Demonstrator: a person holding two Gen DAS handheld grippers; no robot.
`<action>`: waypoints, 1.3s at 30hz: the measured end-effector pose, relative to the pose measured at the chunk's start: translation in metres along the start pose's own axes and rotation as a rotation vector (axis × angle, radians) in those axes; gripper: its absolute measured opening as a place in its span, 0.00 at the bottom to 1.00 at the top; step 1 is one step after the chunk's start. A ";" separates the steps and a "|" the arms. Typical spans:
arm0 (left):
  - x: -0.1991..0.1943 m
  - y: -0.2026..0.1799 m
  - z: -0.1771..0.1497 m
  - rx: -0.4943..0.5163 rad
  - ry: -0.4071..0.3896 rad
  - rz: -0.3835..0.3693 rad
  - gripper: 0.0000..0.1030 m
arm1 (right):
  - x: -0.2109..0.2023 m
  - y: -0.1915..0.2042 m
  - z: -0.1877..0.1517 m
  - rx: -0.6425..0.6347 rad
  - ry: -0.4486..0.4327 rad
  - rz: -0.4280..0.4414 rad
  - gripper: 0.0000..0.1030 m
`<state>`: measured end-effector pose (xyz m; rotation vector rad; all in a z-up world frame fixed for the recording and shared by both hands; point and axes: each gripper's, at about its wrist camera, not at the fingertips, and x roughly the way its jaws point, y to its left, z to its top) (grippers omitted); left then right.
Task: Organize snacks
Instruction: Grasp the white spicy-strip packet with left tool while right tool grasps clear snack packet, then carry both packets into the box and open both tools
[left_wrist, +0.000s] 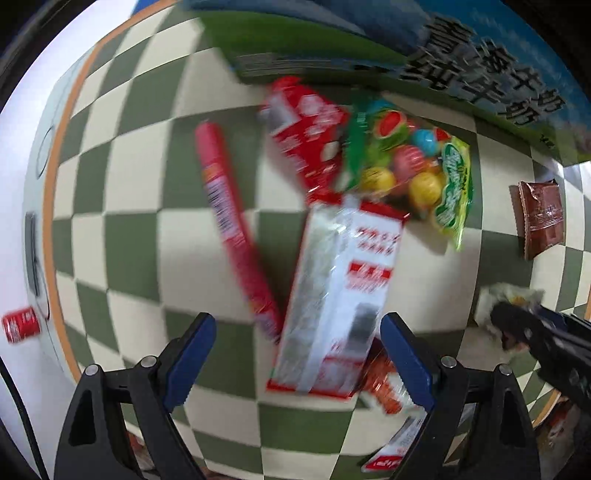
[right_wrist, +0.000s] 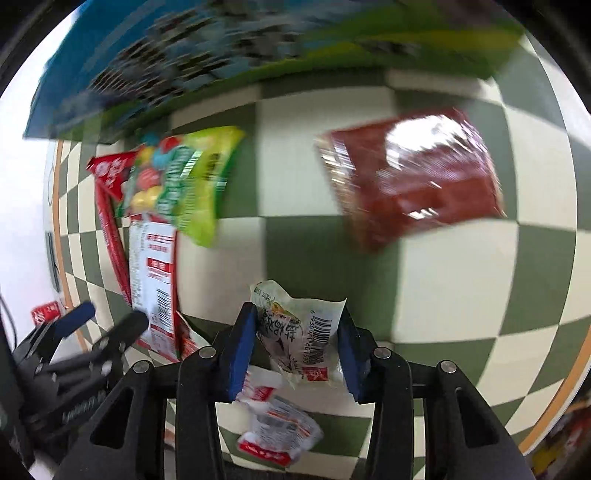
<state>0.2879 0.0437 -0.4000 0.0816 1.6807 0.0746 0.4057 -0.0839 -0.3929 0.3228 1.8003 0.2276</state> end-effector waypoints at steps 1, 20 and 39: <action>0.003 -0.005 0.003 0.019 0.006 0.004 0.89 | -0.001 -0.005 0.000 0.011 0.002 0.009 0.45; -0.009 0.037 -0.009 -0.067 0.023 -0.079 0.45 | -0.002 -0.022 -0.002 0.020 -0.006 -0.001 0.45; -0.110 0.091 -0.044 -0.155 -0.100 -0.249 0.44 | -0.046 0.008 -0.018 -0.004 -0.065 0.183 0.37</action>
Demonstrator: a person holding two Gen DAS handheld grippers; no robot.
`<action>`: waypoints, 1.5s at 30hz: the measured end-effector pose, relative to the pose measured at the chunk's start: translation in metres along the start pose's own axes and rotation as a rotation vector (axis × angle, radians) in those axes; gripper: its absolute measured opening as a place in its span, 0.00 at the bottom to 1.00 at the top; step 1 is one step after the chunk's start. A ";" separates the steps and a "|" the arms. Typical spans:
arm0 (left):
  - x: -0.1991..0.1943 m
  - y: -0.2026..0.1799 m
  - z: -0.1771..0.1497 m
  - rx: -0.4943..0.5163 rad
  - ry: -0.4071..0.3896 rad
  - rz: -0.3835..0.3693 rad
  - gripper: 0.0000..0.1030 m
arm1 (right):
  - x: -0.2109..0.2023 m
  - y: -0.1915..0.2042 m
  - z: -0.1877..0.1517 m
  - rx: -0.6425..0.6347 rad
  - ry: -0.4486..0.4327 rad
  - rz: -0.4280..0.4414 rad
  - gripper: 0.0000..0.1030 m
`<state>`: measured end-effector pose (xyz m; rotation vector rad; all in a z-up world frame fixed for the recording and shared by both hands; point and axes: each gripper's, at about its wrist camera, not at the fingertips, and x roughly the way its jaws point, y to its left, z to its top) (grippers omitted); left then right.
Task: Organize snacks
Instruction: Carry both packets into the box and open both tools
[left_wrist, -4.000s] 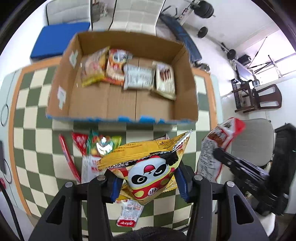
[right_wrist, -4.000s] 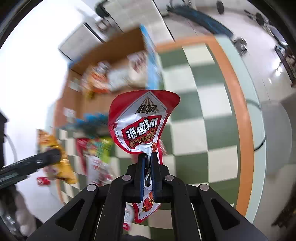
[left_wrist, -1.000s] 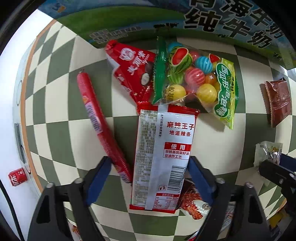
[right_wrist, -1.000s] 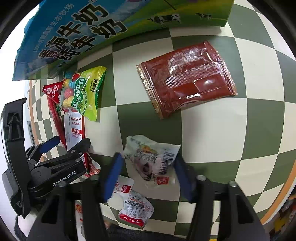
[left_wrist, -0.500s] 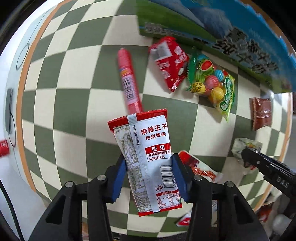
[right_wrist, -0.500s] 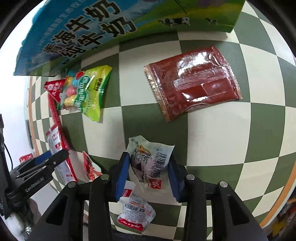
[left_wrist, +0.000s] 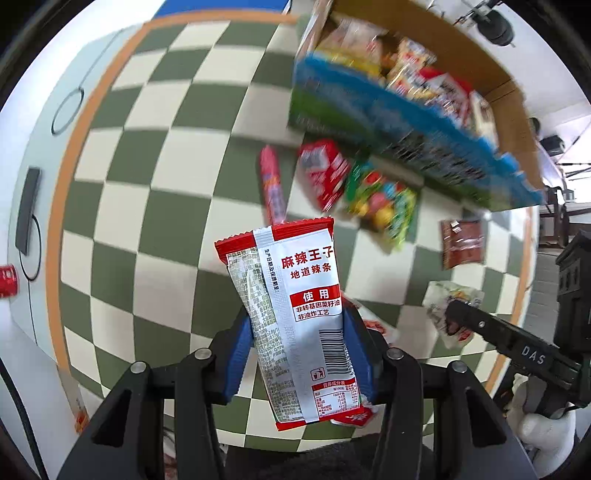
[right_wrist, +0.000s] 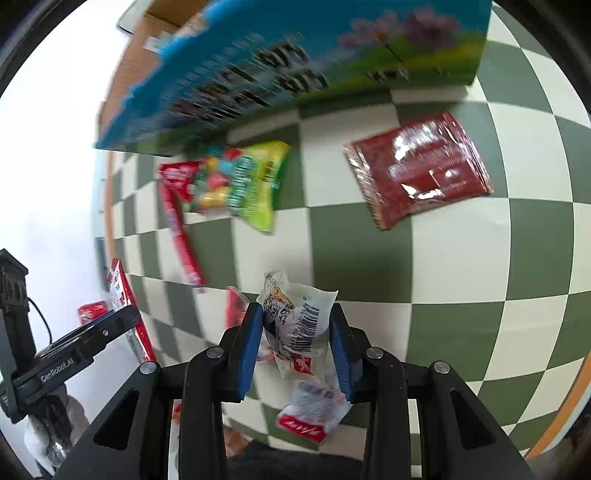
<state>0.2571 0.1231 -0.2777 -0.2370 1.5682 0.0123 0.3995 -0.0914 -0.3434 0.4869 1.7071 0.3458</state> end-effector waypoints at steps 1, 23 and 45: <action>-0.011 -0.002 0.004 0.007 -0.015 -0.013 0.44 | -0.010 0.002 -0.001 -0.007 -0.008 0.013 0.37; -0.055 -0.126 0.201 0.214 -0.068 0.034 0.44 | -0.171 0.034 0.113 -0.044 -0.270 0.061 0.37; -0.002 -0.123 0.229 0.165 0.041 0.092 0.89 | -0.142 -0.018 0.164 0.067 -0.237 -0.139 0.82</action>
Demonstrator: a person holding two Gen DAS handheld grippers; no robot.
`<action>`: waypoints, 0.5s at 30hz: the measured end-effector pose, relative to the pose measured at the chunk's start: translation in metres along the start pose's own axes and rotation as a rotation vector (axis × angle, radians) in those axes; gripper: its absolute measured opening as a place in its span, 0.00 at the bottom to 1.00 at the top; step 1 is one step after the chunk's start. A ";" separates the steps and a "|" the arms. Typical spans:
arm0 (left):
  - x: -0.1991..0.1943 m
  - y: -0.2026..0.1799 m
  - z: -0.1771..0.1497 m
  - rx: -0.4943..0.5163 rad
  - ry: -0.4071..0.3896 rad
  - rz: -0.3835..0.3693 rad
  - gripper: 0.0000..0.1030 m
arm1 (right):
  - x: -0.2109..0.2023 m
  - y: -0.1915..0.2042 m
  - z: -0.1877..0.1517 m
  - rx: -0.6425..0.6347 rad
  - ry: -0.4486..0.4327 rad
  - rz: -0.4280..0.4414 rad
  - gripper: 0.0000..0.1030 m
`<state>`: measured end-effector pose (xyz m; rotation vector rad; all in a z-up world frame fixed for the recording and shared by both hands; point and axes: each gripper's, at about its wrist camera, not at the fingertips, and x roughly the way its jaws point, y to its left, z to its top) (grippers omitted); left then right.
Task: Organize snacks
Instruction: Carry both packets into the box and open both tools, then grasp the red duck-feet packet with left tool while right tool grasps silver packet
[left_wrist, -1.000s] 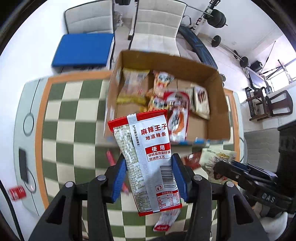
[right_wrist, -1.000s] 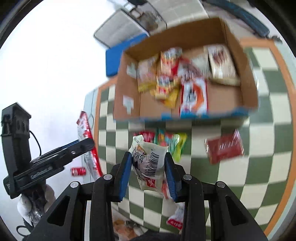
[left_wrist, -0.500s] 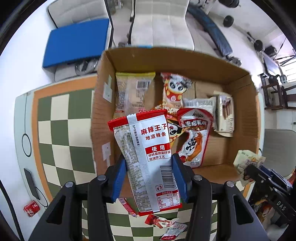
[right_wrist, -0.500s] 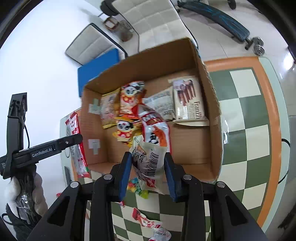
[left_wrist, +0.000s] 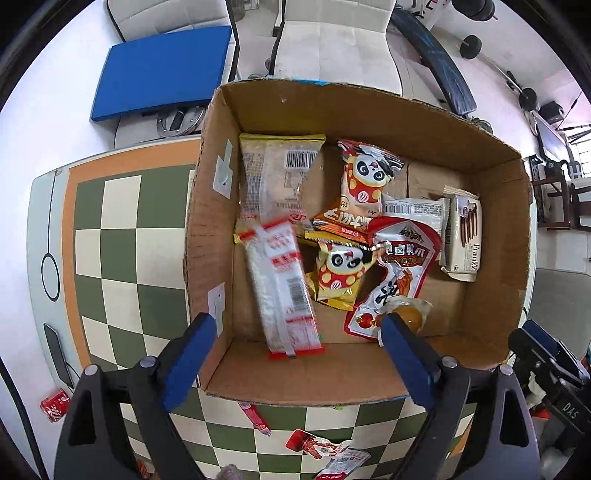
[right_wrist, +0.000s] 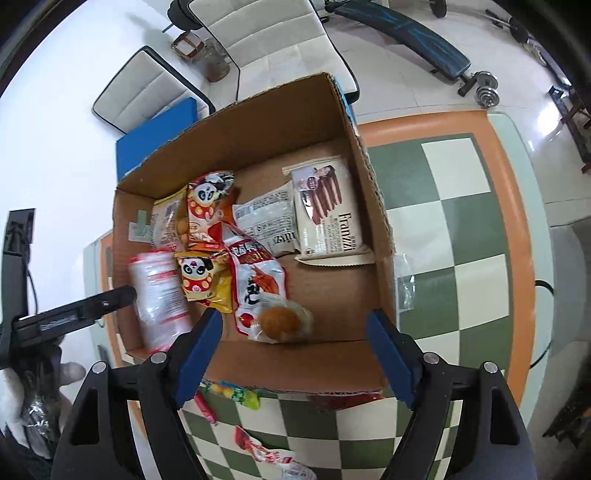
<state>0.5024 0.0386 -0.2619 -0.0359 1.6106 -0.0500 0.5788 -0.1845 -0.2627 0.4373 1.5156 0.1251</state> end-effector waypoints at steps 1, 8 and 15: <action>-0.002 0.000 -0.001 0.003 -0.001 -0.008 0.89 | 0.000 0.002 -0.002 -0.009 0.000 -0.008 0.83; -0.028 -0.002 -0.038 0.024 -0.068 -0.052 0.89 | -0.010 0.023 -0.025 -0.073 -0.015 -0.027 0.84; -0.035 0.027 -0.154 -0.059 -0.162 0.040 0.89 | -0.007 0.041 -0.114 -0.187 0.052 0.004 0.86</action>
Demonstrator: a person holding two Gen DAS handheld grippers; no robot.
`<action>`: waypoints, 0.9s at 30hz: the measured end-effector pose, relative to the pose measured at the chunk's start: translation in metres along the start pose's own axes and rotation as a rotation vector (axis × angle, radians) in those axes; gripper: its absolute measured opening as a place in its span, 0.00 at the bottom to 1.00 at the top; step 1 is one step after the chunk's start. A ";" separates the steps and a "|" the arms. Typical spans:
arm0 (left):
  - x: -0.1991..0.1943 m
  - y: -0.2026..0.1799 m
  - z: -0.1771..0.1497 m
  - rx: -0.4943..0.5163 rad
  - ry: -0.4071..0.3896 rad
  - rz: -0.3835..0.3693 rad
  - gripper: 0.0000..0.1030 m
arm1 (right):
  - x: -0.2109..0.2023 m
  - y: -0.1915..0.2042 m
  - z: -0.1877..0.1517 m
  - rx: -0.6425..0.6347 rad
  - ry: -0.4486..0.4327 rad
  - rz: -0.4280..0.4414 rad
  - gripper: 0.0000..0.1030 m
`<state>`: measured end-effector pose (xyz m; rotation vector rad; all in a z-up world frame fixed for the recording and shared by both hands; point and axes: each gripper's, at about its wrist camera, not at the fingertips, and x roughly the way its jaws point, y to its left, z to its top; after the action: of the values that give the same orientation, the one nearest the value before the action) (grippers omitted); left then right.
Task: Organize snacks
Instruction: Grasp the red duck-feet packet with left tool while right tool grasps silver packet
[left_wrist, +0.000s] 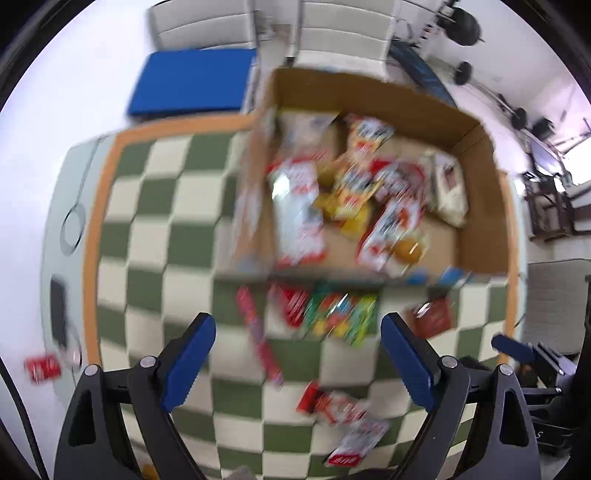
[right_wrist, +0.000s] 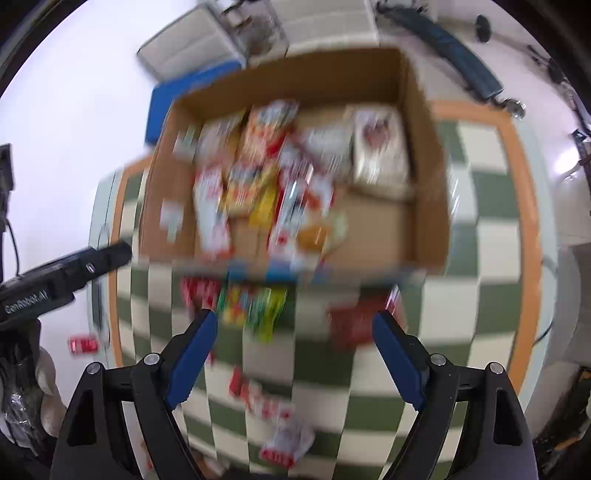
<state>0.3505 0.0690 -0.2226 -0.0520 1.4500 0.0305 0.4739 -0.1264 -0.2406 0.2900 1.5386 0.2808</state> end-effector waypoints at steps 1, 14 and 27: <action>0.003 0.007 -0.015 -0.019 0.005 0.020 0.89 | 0.009 0.001 -0.019 0.008 0.032 0.007 0.86; 0.091 0.089 -0.176 -0.200 0.237 0.081 0.89 | 0.172 -0.019 -0.200 0.349 0.406 0.012 0.86; 0.096 0.081 -0.204 -0.259 0.261 -0.014 0.89 | 0.185 0.052 -0.219 0.071 0.386 -0.329 0.57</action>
<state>0.1558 0.1381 -0.3432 -0.2871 1.6989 0.2068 0.2580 -0.0106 -0.3975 0.0329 1.9496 0.0205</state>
